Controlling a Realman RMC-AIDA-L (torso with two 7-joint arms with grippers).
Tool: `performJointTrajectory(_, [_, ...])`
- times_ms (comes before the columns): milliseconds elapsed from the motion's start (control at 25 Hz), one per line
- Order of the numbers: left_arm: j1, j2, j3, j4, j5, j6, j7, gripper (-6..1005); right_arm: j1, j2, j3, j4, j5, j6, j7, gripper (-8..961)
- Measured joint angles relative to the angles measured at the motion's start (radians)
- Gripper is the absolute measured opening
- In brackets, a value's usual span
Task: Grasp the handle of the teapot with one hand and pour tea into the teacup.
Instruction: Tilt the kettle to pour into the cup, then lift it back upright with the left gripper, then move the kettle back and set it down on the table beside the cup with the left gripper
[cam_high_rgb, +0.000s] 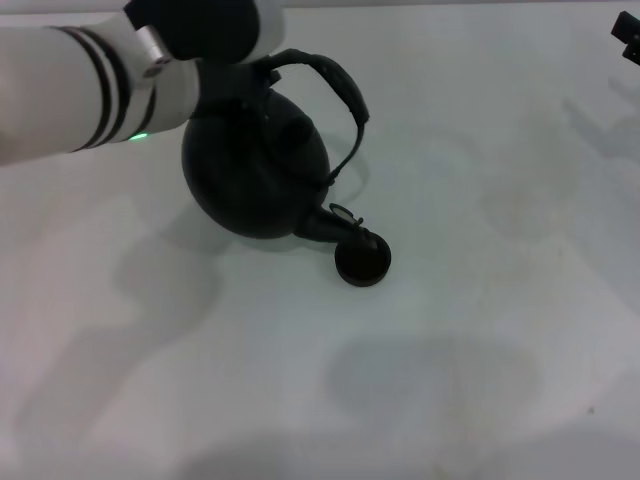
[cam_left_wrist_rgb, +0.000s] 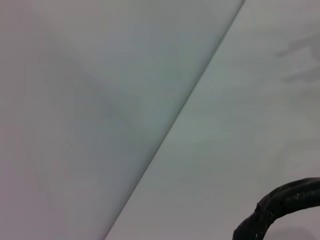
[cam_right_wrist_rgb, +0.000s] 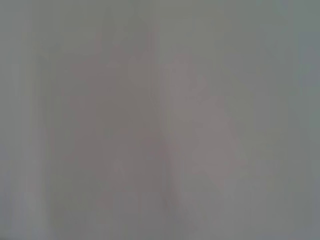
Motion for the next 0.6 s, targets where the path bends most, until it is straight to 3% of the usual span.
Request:
performJointTrajectory(360, [0.142,0.002,-0.026,-0.018,-0.022,-0.232,-0.014,116,0.000,-0.010,0.005,0.002,-0.002,-0.002,0.000,845])
performJointTrajectory(600, [0.216,0.007,-0.061,-0.063,-0.174,-0.440,0.032,115,-0.004,-0.014,0.008,0.005,-0.003,-0.003,0.003,844])
